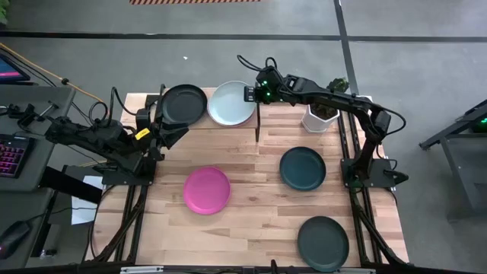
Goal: Place and stack plates onto a shelf
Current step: Stack the white plate on the top of the light pink plate on the shelf, then stack the pink plate on the top of the black plate on the shelf
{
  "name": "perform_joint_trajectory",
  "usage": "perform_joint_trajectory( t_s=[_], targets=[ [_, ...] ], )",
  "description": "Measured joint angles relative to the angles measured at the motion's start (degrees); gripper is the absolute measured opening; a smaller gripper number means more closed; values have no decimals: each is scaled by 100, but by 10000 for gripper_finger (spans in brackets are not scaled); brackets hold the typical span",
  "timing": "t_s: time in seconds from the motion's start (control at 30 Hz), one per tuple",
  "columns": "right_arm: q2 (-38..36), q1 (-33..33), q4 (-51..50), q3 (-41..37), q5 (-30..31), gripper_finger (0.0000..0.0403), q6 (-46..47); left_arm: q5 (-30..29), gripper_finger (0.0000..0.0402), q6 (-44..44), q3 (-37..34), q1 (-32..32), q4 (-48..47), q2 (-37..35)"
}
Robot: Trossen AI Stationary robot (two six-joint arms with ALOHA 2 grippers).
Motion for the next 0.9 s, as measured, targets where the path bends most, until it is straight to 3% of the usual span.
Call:
perform_joint_trajectory(
  t_s=[0.23,0.43,0.77,0.9],
  targets=[
    [0,0,60,0,-162,122,-190,0,115,4,0,1,-1,1],
    [-207,-69,70,0,-455,164,-732,2,115,4,0,0,-2,1],
    [-1144,-36,-1339,-47,-288,179,-2160,-140,115,6,0,2,-7,0],
    [-1950,111,-1588,-728,-171,179,-2395,-253,115,11,0,0,-8,0]
  ],
)
